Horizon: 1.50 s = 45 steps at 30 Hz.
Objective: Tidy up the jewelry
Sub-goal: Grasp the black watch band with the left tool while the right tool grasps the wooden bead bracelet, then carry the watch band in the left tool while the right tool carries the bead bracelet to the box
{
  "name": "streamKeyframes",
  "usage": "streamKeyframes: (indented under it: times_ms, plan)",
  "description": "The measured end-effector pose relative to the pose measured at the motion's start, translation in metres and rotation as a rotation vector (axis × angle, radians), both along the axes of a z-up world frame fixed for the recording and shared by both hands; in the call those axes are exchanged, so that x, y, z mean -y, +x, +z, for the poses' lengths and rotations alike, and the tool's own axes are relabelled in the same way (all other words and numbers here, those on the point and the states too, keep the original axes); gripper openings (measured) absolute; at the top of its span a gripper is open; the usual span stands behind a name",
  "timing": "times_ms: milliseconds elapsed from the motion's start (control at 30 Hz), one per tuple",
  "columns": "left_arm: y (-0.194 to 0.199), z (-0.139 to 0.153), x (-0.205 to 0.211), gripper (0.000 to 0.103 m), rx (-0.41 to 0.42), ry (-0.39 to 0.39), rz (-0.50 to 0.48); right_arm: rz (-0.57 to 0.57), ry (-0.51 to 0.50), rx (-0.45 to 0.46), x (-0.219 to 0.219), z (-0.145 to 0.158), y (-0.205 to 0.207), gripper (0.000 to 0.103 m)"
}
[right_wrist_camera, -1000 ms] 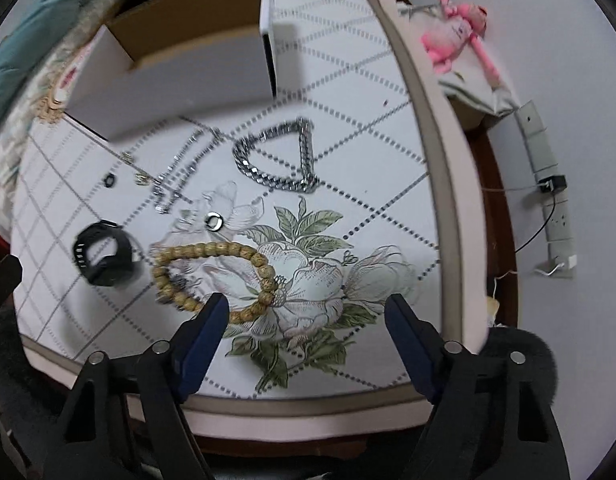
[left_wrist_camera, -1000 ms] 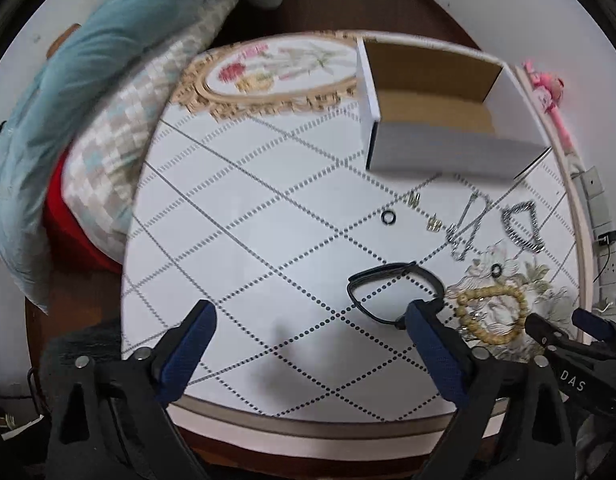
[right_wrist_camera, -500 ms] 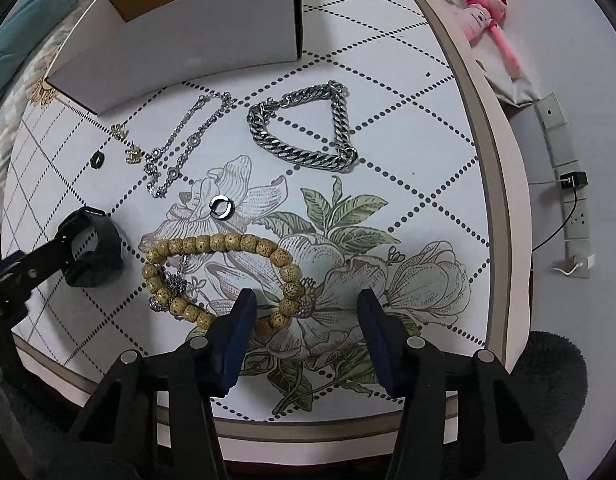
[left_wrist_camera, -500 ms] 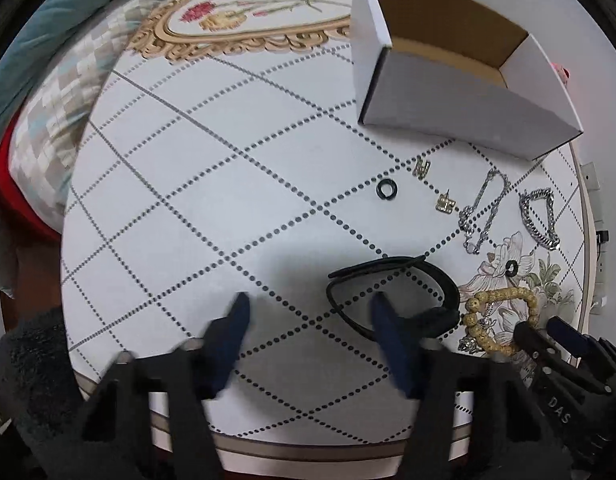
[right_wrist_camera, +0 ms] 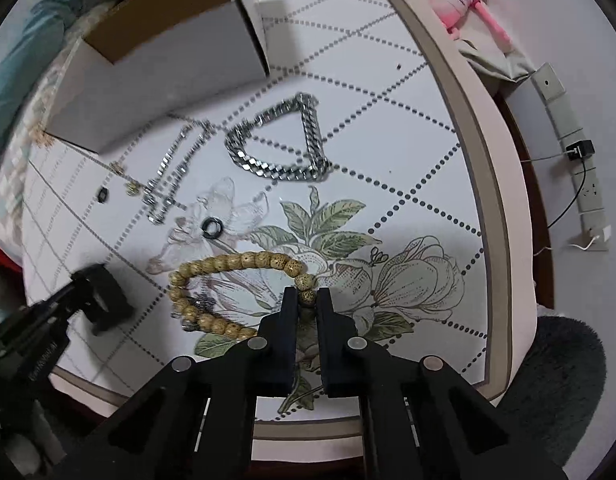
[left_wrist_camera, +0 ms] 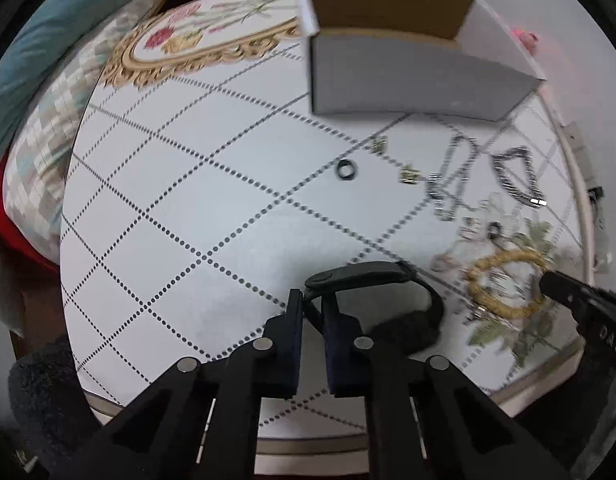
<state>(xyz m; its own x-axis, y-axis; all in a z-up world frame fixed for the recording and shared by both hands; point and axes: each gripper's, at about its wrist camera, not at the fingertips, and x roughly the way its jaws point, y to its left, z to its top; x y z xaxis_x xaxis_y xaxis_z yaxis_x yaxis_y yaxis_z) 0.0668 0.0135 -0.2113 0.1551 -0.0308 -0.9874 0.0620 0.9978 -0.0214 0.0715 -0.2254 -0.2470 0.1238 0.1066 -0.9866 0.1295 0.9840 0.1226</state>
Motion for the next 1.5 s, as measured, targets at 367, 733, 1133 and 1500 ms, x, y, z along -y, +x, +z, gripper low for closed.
streamKeyframes:
  times_ms: [367,733,1133,1500]
  plan:
    - [0.007,0.066,0.028,0.006,0.136,-0.068,-0.044,0.029,0.070,0.132,0.008,0.059,0.006,0.009]
    - [0.073,0.124,0.032,0.006,0.248,-0.117,0.021,0.110,0.116,0.311,0.000,0.160,0.059,0.009]
    - [0.156,0.111,0.016,0.006,0.238,-0.091,0.056,0.195,0.076,0.293,-0.044,0.156,0.156,0.009]
    - [0.131,0.117,-0.043,0.015,0.286,-0.092,0.180,0.161,0.124,0.290,-0.035,0.144,0.168,0.009]
